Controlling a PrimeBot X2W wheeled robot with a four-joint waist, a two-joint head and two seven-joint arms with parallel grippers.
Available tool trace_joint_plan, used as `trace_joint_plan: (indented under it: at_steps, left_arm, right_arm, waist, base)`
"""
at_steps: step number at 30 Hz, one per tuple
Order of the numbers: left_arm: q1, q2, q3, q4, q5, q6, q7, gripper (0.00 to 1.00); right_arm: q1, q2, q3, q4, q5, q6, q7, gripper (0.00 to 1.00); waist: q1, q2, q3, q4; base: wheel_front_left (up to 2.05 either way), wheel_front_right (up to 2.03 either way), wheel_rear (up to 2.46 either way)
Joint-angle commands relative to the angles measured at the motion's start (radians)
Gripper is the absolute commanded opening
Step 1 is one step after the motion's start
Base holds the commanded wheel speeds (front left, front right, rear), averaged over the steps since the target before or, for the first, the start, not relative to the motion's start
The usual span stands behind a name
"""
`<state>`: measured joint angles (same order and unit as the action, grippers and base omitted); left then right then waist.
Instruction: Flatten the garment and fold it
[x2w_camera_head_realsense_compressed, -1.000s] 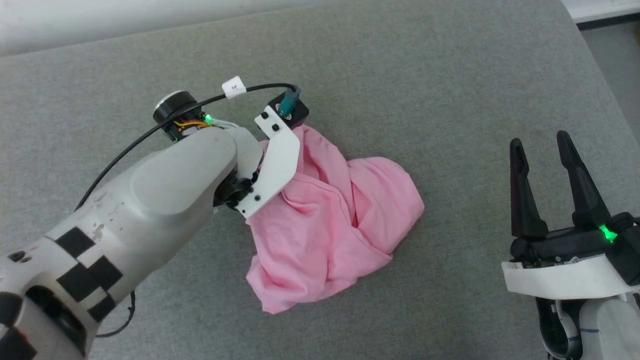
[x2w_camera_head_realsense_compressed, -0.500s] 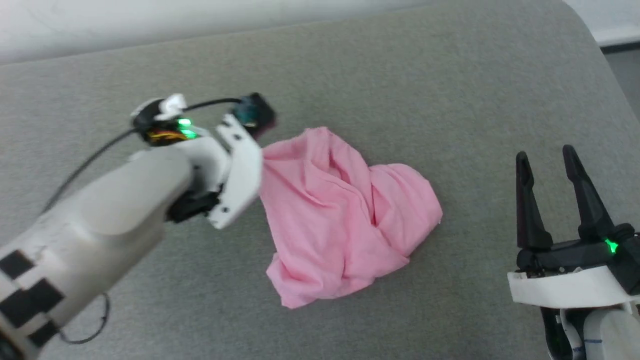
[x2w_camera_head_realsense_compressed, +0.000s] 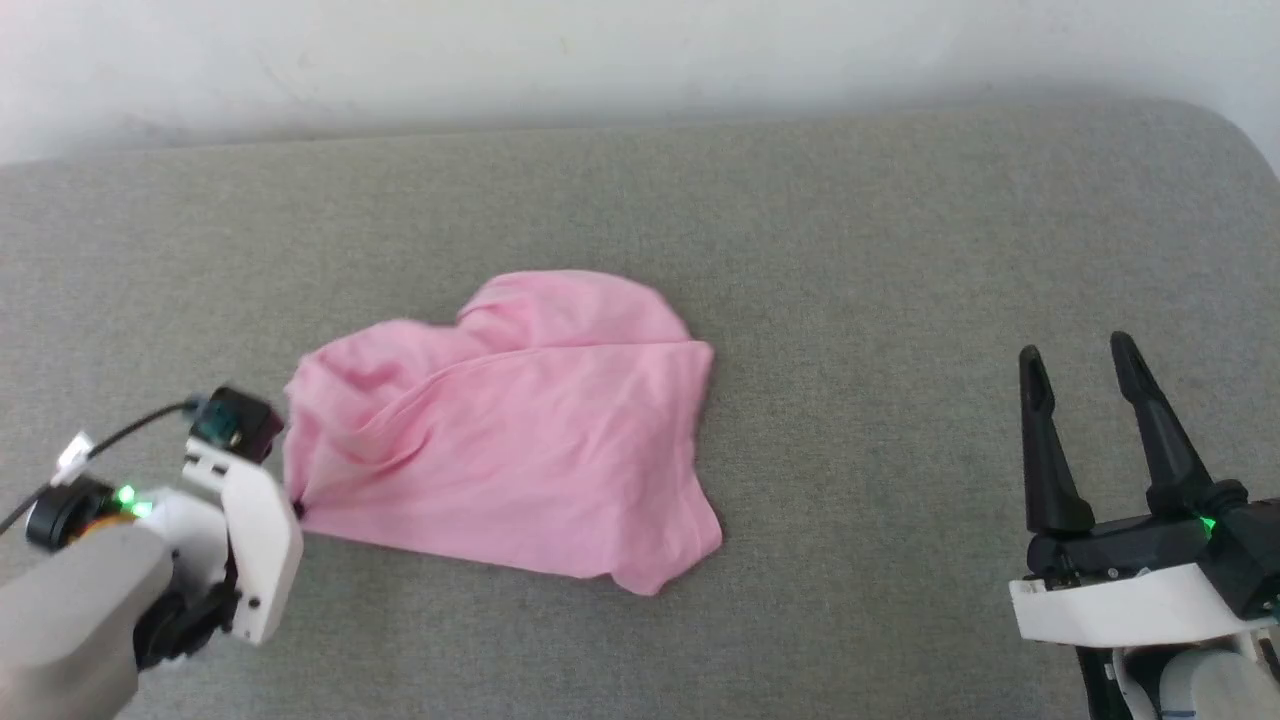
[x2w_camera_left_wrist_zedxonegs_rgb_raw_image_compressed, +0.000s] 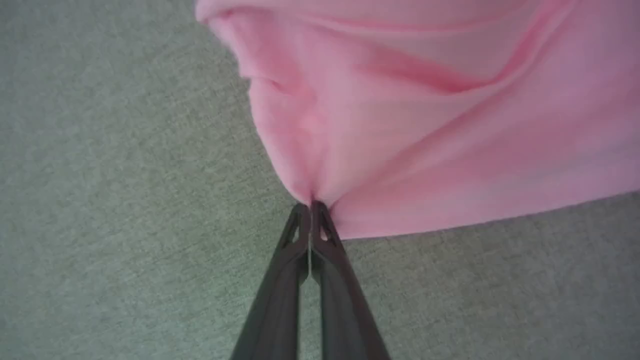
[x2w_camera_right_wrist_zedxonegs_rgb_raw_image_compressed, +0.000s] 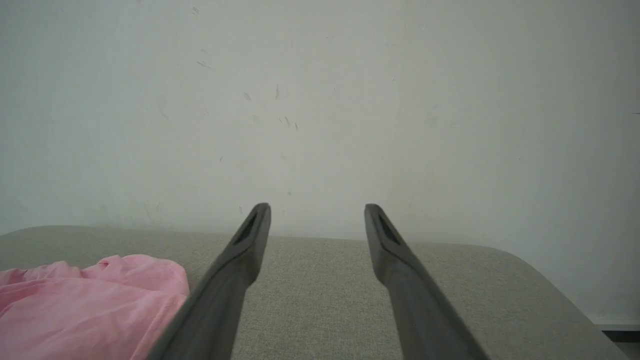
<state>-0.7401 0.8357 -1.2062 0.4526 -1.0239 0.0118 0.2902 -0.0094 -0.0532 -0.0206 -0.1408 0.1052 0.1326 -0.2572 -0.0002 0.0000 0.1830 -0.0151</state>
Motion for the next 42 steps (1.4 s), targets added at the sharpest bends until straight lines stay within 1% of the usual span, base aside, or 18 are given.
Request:
trace_joint_plan:
  at_steps: [1,5,6,7,9,11,14,16,18,20,23,25,27,29,31,35,39,42]
  left_arm:
    - [0.04,0.013,-0.003,-0.002,-0.013,0.018,0.003,0.0]
    - [0.125,0.007,-0.001,-0.016,-0.06,0.053,-0.017,0.0]
    - [0.132,-0.003,0.006,-0.017,-0.063,0.063,-0.038,0.12]
    - [0.135,-0.013,0.015,-0.017,-0.06,0.075,-0.07,1.0]
    - [0.135,-0.027,0.043,-0.02,-0.05,0.103,-0.154,1.0]
    - [0.13,-0.035,0.079,-0.031,-0.026,0.141,-0.267,1.0]
    - [0.134,-0.041,0.138,-0.062,0.016,0.222,-0.455,1.0]
    - [0.145,-0.044,0.174,-0.093,0.061,0.294,-0.53,1.0]
    - [0.167,-0.056,0.228,-0.142,0.118,0.369,-0.549,1.0]
    - [0.202,-0.079,0.327,-0.235,0.22,0.443,-0.551,1.0]
    - [0.316,-0.119,0.48,-0.365,0.366,0.538,-0.552,1.0]
    - [0.403,-0.153,0.572,-0.432,0.448,0.575,-0.552,1.0]
    - [0.492,-0.187,0.649,-0.48,0.522,0.602,-0.552,1.0]
    - [0.572,-0.219,0.709,-0.504,0.577,0.615,-0.552,1.0]
    - [0.636,-0.25,0.763,-0.519,0.624,0.617,-0.552,1.0]
    - [0.716,-0.309,0.848,-0.521,0.685,0.585,-0.552,1.0]
    - [0.739,-0.363,0.906,-0.516,0.738,0.535,-0.552,1.0]
    - [0.732,-0.4,0.933,-0.505,0.777,0.5,-0.552,1.0]
  right_arm:
    - [0.012,0.003,0.004,0.004,-0.004,-0.002,-0.005,1.0]
    - [0.028,0.003,0.007,0.015,-0.01,-0.002,-0.005,1.0]
    - [0.029,0.003,0.009,0.018,-0.017,-0.002,-0.005,1.0]
    - [0.029,0.003,0.01,0.019,-0.022,-0.002,-0.005,1.0]
    - [0.024,0.003,0.017,0.017,-0.042,-0.002,-0.005,1.0]
    - [0.011,0.003,0.025,0.011,-0.074,-0.002,-0.005,1.0]
    - [-0.028,-0.018,0.033,-0.007,-0.099,-0.002,-0.005,1.0]
    - [-0.064,-0.041,0.033,-0.025,-0.097,-0.002,-0.005,1.0]
    - [-0.103,-0.083,0.057,-0.028,-0.095,-0.002,-0.005,1.0]
    - [-0.141,-0.132,0.094,-0.011,-0.085,-0.002,-0.005,1.0]
    - [-0.207,-0.23,0.189,0.047,-0.05,-0.002,-0.005,1.0]
    - [-0.258,-0.3,0.269,0.092,-0.014,-0.002,-0.005,1.0]
    - [-0.31,-0.366,0.376,0.147,0.052,-0.002,0.005,1.0]
    - [-0.372,-0.431,0.515,0.173,0.148,-0.002,0.074,1.0]
    - [-0.443,-0.502,0.663,0.178,0.225,-0.002,0.178,1.0]
    - [-0.574,-0.594,0.923,0.162,0.407,-0.002,0.416,1.0]
    - [-0.696,-0.622,1.123,0.154,0.526,-0.002,0.607,1.0]
    - [-0.785,-0.614,1.24,0.18,0.548,-0.002,0.696,1.0]
  waist:
    - [0.0002,0.0,-0.022,0.019]
    - [0.0002,0.0,-0.038,0.036]
    - [0.0002,0.0,-0.043,0.042]
    - [0.0002,0.0,-0.049,0.048]
    - [0.0002,0.0,-0.061,0.058]
    - [0.0002,0.0,-0.074,0.068]
    - [0.0002,0.0,-0.092,0.08]
    - [0.0002,0.0,-0.102,0.09]
    - [0.0002,0.0,-0.107,0.097]
    - [0.0002,0.0,-0.111,0.106]
    - [0.0002,0.0,-0.115,0.115]
    - [0.0002,0.0,-0.117,0.119]
    - [0.0002,0.0,-0.117,0.121]
    - [0.0002,0.0,-0.118,0.124]
    - [0.0002,0.0,-0.117,0.126]
    - [0.0002,0.0,-0.111,0.139]
    - [0.0002,0.0,-0.091,0.159]
    - [0.0002,0.0,-0.065,0.177]
  base:
    - [0.0,0.0,0.0]
    - [0.0,0.0,0.0]
    - [0.0,0.0,0.0]
    - [0.0,0.0,0.0]
    - [0.0,0.0,0.0]
    - [0.0,0.0,0.0]
    - [0.0,0.0,0.0]
    - [0.0,0.0,0.0]
    - [0.0,0.0,0.0]
    - [0.0,0.0,0.0]
    - [0.0,0.0,0.0]
    - [0.0,0.0,0.0]
    - [0.0,0.0,0.0]
    - [0.0,0.0,0.0]
    - [0.0,0.0,0.0]
    - [0.0,0.0,0.0]
    - [0.0,0.0,0.0]
    - [0.0,0.0,0.0]
